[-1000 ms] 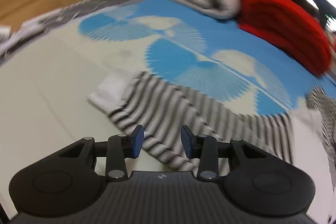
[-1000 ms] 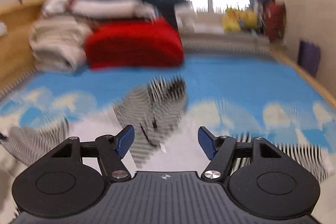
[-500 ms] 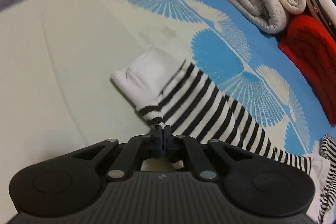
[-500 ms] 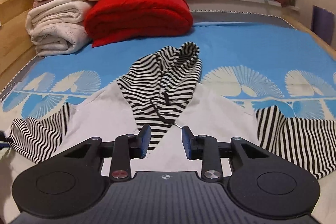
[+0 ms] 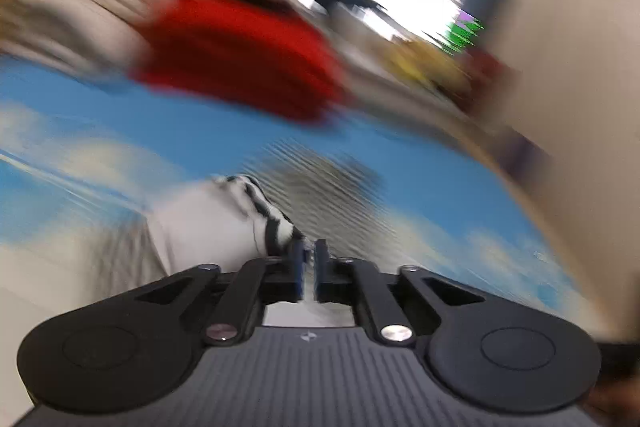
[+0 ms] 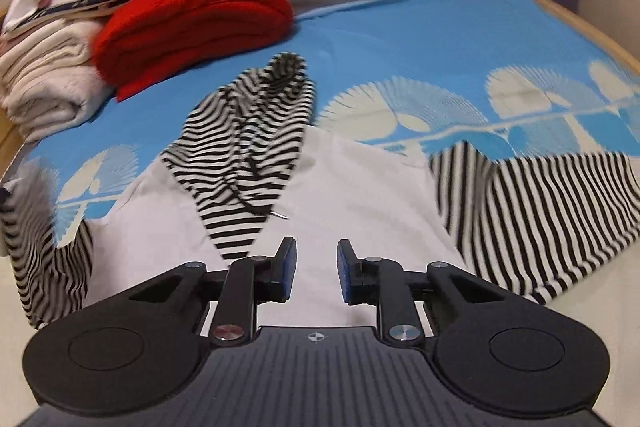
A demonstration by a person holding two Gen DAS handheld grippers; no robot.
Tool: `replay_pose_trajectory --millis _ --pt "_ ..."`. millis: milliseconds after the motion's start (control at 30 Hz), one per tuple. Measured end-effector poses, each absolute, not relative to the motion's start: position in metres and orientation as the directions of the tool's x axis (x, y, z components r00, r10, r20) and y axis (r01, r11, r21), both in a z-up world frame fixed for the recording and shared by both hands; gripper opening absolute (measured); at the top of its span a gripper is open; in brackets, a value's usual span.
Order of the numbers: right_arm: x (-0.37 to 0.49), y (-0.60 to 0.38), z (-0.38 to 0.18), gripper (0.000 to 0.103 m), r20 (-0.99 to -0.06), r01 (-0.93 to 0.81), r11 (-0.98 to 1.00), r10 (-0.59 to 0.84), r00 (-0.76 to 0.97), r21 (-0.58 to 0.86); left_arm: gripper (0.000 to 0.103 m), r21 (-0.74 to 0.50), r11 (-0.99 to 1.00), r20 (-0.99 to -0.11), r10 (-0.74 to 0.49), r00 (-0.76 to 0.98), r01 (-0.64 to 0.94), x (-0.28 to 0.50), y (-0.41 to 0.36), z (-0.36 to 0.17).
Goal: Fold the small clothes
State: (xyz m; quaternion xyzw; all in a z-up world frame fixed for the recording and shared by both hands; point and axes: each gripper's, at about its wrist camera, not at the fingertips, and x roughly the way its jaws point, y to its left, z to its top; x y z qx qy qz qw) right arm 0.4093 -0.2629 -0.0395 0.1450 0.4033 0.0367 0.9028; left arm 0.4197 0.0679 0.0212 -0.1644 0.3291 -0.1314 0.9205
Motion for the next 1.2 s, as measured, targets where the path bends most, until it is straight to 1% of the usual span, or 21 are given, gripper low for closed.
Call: replay_pose_trajectory --millis 33,67,133,200,267,367,400,433,467,567,633,700,733,800,867,933,967,1000,1033,1133,1200 --pt "0.41 -0.269 -0.041 0.024 -0.721 0.072 0.949 0.183 0.668 0.308 0.018 -0.423 0.881 -0.574 -0.442 0.689 0.213 0.419 0.048 0.022" --pt "0.412 -0.274 -0.043 0.024 -0.727 0.098 0.941 0.181 0.662 0.324 0.018 -0.409 0.882 -0.588 -0.451 0.672 0.234 0.418 0.036 0.026" --pt "0.415 -0.285 -0.047 0.025 -0.74 0.146 0.923 0.183 0.648 0.356 0.025 -0.358 0.919 -0.628 -0.366 0.687 0.162 0.419 0.03 0.036" --pt "0.416 -0.293 -0.05 0.025 -0.744 0.179 0.903 0.195 0.639 0.391 0.025 -0.361 0.932 -0.673 -0.281 0.684 0.027 0.425 0.043 0.039" --pt "0.416 -0.296 -0.053 0.025 -0.748 0.194 0.893 0.204 0.632 0.407 0.025 -0.341 0.935 -0.69 -0.179 0.701 -0.097 0.426 0.063 0.037" --pt "0.419 -0.296 -0.06 0.025 -0.747 0.204 0.877 0.226 0.626 0.436 0.028 -0.258 0.946 -0.682 -0.036 0.73 -0.195 0.431 0.091 0.021" --pt "0.42 -0.294 -0.065 0.025 -0.753 0.215 0.869 0.234 0.615 0.446 0.028 -0.223 0.948 -0.706 0.004 0.709 -0.228 0.436 0.1 0.012" --pt "0.423 -0.293 -0.071 0.026 -0.76 0.233 0.852 0.254 0.599 0.469 0.028 -0.186 0.945 -0.749 0.039 0.661 -0.267 0.442 0.106 0.002" --pt "0.425 -0.291 -0.077 0.026 -0.756 0.242 0.832 0.281 0.591 0.499 0.028 -0.185 0.937 -0.769 0.05 0.637 -0.296 0.446 0.112 -0.003" --pt "0.435 -0.276 -0.098 0.026 -0.76 0.284 0.786 0.328 0.561 0.549 0.028 -0.208 0.912 -0.769 0.071 0.635 -0.353 0.46 0.135 -0.008" --pt "0.441 -0.266 -0.11 0.026 -0.751 0.303 0.754 0.358 0.555 0.583 0.028 -0.168 0.921 -0.759 0.108 0.643 -0.352 0.467 0.137 -0.009" --pt "0.45 -0.26 -0.123 0.026 -0.76 0.35 0.725 0.362 0.54 0.594 0.028 -0.143 0.92 -0.773 0.126 0.622 -0.364 0.467 0.142 -0.015" --pt "0.457 -0.256 -0.13 0.027 -0.758 0.364 0.709 0.37 0.538 0.604 0.028 -0.153 0.917 -0.778 0.118 0.618 -0.368 0.473 0.142 -0.016" --pt "0.468 -0.251 -0.143 0.033 -0.764 0.38 0.701 0.372 0.528 0.604 0.028 -0.178 0.913 -0.785 0.094 0.612 -0.368 0.474 0.148 -0.02" --pt "0.476 -0.246 -0.157 0.036 -0.774 0.413 0.686 0.366 0.517 0.6 0.028 -0.181 0.915 -0.786 0.087 0.613 -0.362 0.469 0.151 -0.014" --pt "0.481 -0.245 -0.167 0.035 -0.772 0.431 0.669 0.361 0.523 0.605 0.028 -0.181 0.918 -0.783 0.083 0.617 -0.353 0.47 0.155 -0.014" --pt "0.481 -0.246 -0.168 0.033 -0.76 0.429 0.659 0.359 0.543 0.618 0.028 -0.181 0.92 -0.781 0.081 0.619 -0.348 0.47 0.156 -0.012" --pt "0.483 -0.245 -0.166 0.014 -0.748 0.414 0.665 0.348 0.565 0.622 0.028 -0.179 0.922 -0.779 0.081 0.621 -0.344 0.469 0.158 -0.011" --pt "0.484 -0.245 -0.162 0.001 -0.734 0.392 0.672 0.345 0.585 0.628 0.028 -0.175 0.922 -0.78 0.084 0.621 -0.344 0.469 0.16 -0.011" --pt "0.471 -0.248 -0.13 0.002 -0.638 0.318 0.665 0.312 0.704 0.676 0.028 -0.169 0.922 -0.789 0.086 0.609 -0.35 0.469 0.164 -0.013" --pt "0.452 -0.251 -0.098 0.002 -0.573 0.285 0.679 0.244 0.782 0.677 0.028 -0.17 0.921 -0.798 0.08 0.598 -0.35 0.47 0.165 -0.017"
